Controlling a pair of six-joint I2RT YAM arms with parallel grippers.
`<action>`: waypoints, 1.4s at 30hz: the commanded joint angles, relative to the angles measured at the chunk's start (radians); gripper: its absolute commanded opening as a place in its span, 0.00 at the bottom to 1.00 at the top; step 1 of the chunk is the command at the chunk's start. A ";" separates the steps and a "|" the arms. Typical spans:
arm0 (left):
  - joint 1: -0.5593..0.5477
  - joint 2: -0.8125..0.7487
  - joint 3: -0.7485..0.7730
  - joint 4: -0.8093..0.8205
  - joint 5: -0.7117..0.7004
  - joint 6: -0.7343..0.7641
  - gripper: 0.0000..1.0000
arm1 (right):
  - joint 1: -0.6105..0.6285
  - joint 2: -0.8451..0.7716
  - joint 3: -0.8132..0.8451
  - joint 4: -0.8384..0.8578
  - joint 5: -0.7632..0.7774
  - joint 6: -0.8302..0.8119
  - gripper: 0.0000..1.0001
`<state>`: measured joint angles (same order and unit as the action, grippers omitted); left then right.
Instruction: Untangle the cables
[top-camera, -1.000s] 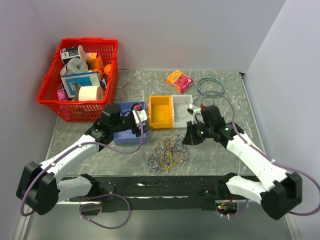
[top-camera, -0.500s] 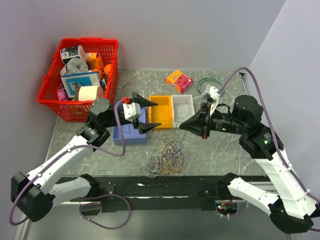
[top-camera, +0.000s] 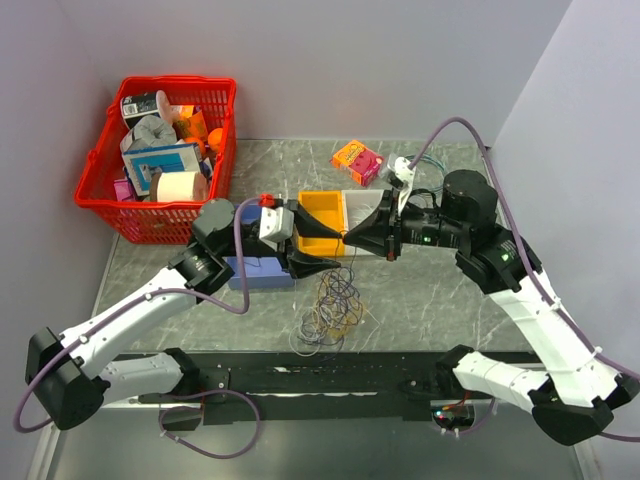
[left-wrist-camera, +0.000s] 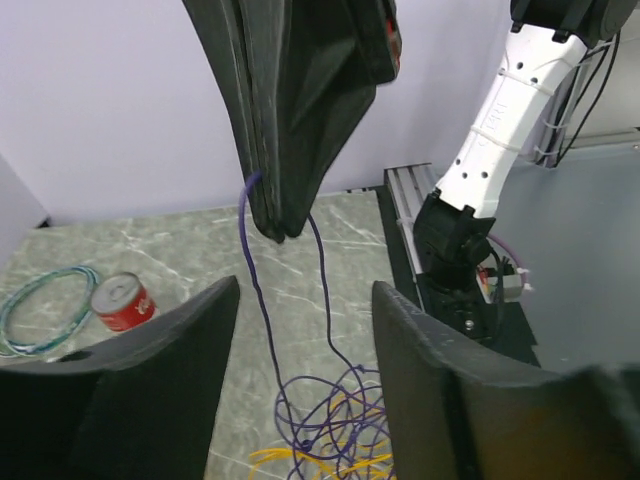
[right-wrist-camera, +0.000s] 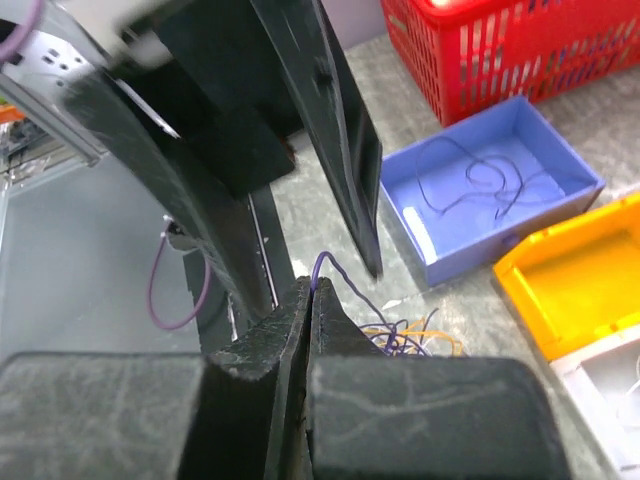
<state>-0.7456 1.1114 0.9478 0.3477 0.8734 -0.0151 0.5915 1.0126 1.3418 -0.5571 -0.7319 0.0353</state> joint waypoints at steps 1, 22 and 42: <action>-0.023 0.008 0.008 0.031 -0.040 -0.032 0.55 | 0.010 -0.026 0.051 0.095 -0.061 -0.008 0.00; -0.031 -0.028 0.075 0.189 -0.321 -0.063 0.01 | -0.105 -0.118 -0.479 0.420 0.143 0.095 1.00; -0.031 0.019 0.219 0.416 -0.505 0.106 0.01 | -0.075 0.184 -0.796 1.117 0.138 0.408 0.57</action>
<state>-0.7723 1.1240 1.0866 0.5972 0.4313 -0.0811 0.5083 1.1648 0.5571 0.4572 -0.6132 0.4095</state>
